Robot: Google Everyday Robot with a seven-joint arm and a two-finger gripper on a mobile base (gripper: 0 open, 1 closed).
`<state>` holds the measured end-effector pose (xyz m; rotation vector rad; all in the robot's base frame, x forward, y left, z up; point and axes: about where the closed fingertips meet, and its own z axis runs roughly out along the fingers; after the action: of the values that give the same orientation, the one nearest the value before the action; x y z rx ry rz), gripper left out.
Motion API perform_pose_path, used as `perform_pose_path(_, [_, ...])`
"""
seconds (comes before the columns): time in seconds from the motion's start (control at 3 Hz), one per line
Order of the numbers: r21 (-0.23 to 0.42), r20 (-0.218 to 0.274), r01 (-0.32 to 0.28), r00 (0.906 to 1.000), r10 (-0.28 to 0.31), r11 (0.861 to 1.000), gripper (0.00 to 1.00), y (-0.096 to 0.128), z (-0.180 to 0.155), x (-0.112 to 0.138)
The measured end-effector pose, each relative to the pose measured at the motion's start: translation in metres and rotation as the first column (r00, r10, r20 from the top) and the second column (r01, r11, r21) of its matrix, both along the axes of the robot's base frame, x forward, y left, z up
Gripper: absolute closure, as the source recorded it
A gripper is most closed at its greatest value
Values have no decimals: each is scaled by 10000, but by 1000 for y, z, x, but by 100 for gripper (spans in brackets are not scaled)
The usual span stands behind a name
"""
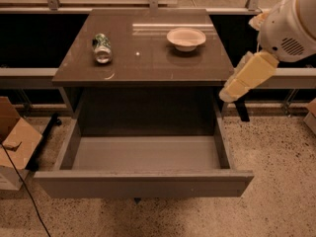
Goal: Place green can into top drawer
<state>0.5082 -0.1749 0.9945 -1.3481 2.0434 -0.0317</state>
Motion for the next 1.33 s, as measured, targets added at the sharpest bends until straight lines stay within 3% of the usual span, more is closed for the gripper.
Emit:
perform_pose_path(0.67, [984, -38, -730, 9973, 737, 9925, 0, 43, -9, 46])
perform_pose_path(1.33, [1035, -416, -1355, 9892, 1404, 9854, 0, 84, -26, 78])
